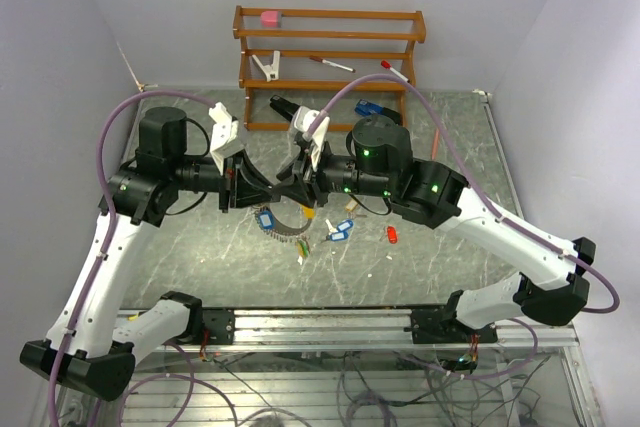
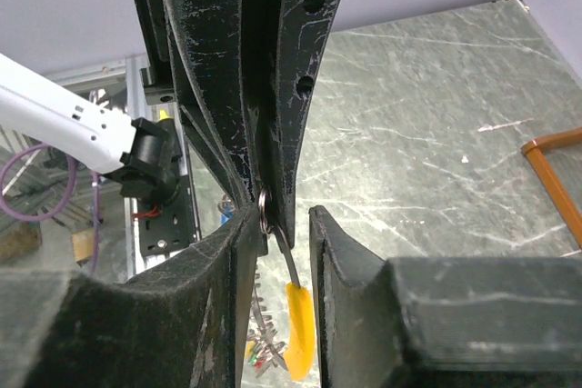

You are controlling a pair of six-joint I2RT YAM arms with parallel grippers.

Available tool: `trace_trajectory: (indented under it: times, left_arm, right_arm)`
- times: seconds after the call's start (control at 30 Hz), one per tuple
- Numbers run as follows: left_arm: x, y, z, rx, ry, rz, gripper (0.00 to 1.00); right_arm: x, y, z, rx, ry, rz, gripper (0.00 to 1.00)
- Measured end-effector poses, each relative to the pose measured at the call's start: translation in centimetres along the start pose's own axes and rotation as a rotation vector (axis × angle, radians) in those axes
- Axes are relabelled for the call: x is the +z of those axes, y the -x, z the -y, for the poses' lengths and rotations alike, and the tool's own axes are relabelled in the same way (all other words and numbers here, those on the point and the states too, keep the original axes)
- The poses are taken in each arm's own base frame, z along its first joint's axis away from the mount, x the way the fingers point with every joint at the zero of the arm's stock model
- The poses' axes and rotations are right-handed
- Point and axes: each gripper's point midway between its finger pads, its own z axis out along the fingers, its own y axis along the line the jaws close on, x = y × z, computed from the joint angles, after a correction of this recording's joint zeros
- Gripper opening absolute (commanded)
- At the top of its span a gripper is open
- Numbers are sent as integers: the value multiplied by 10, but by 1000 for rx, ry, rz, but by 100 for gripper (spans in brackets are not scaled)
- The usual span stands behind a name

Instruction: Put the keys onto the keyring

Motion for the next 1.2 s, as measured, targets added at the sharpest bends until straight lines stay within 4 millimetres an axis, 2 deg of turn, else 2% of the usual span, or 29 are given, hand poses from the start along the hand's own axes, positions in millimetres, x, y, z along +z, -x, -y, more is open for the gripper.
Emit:
trace_trajectory:
  times: [0.23, 0.27, 0.37, 0.63, 0.9, 1.2]
  left_arm:
    - [0, -1, 2, -2, -12, 0, 7]
    - [0, -1, 2, -3, -13, 0, 7]
    - [0, 0, 2, -1, -13, 0, 7]
    - [0, 1, 2, -2, -13, 0, 8]
    - [0, 2, 2, -13, -13, 0, 14]
    - [1, 0, 2, -9, -11, -6, 14]
  right_arm:
    - [0, 0, -4, 2, 21, -1, 21]
    - [0, 0, -4, 2, 24, -1, 18]
    - [0, 0, -6, 4, 34, -1, 0]
    - [-1, 1, -9, 7, 46, 6, 0]
    - [-2, 1, -9, 7, 44, 6, 0]
    - [-2, 0, -8, 9, 42, 1, 0]
